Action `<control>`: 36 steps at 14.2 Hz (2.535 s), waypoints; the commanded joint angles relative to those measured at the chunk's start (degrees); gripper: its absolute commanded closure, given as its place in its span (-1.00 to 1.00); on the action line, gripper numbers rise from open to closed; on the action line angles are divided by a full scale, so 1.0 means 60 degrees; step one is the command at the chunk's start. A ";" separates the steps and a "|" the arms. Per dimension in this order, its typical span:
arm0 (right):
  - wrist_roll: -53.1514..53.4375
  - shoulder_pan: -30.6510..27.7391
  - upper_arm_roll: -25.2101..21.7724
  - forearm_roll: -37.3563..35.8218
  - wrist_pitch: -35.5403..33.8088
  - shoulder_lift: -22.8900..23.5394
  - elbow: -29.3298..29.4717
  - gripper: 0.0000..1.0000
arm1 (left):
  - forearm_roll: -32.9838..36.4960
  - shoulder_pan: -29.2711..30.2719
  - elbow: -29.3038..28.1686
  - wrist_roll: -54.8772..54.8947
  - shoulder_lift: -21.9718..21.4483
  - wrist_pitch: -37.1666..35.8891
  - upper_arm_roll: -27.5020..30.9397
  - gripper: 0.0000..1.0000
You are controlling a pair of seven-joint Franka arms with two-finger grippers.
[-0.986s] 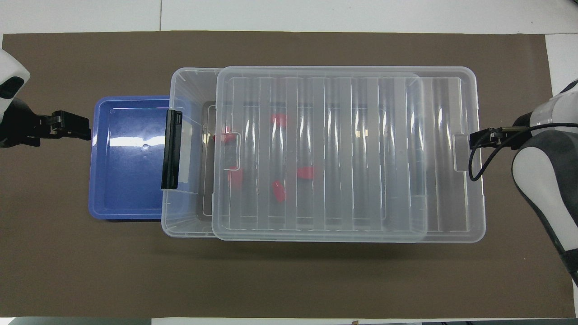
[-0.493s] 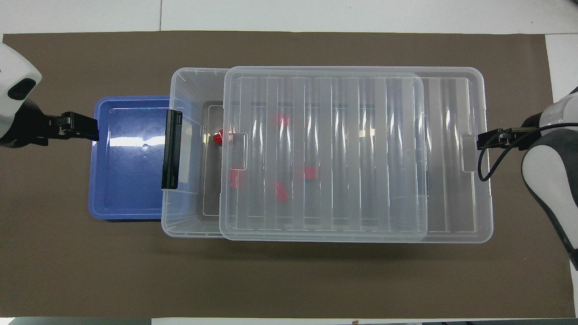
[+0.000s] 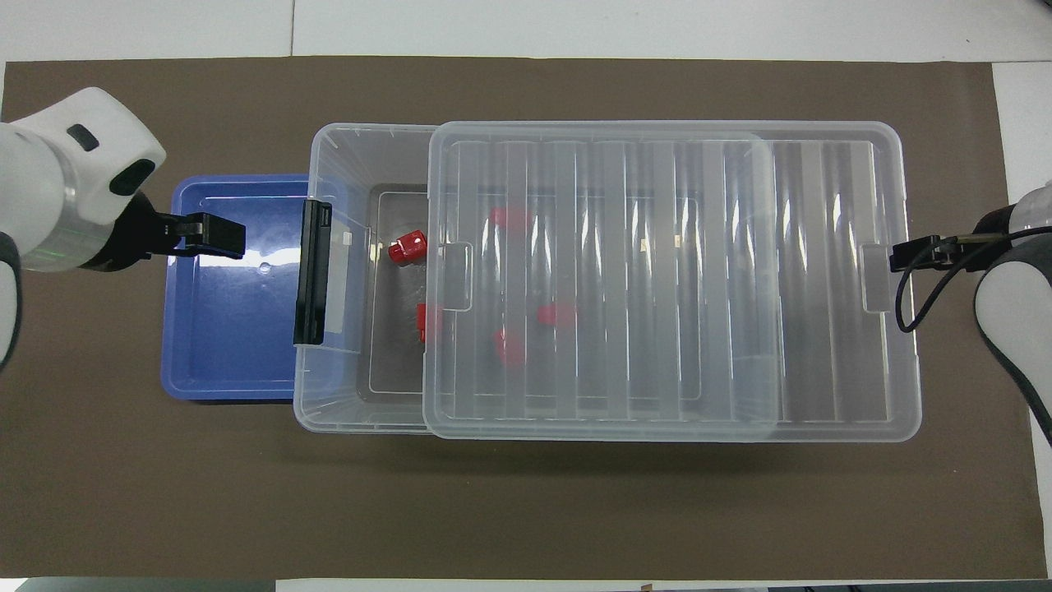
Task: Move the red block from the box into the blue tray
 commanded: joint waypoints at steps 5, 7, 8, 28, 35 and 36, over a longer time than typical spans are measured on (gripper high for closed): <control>-0.0537 -0.0370 0.0058 -0.0258 0.0247 -0.0074 -0.0114 -1.00 | -0.0095 -0.1756 -0.1319 -0.1873 0.0029 0.1615 0.0108 -1.00; -0.0537 -0.0414 0.0058 -0.0258 0.0247 -0.0074 -0.0114 -1.00 | -0.0095 -0.2327 -0.1976 -0.2620 0.0205 0.2637 0.0122 -1.00; -0.0566 -0.0473 0.0058 -0.0258 0.0247 -0.0074 -0.0114 -1.00 | -0.0095 -0.2532 -0.2241 -0.2971 0.0394 0.3078 0.0108 -1.00; -0.0874 -0.0590 0.0058 -0.0302 0.0203 -0.0060 -0.0027 -1.00 | -0.0095 -0.2857 -0.3620 -0.3312 0.1363 0.5177 0.0122 -1.00; -0.0758 -0.0342 0.0116 -0.0258 -0.1508 0.0424 0.1745 -1.00 | -0.0095 -0.2900 -0.4074 -0.3341 0.1905 0.6319 0.0122 -1.00; -0.0757 -0.0124 0.0131 -0.0258 -0.1714 0.0322 0.1892 -1.00 | -0.0095 -0.2901 -0.4074 -0.3326 0.1934 0.6392 0.0122 -1.00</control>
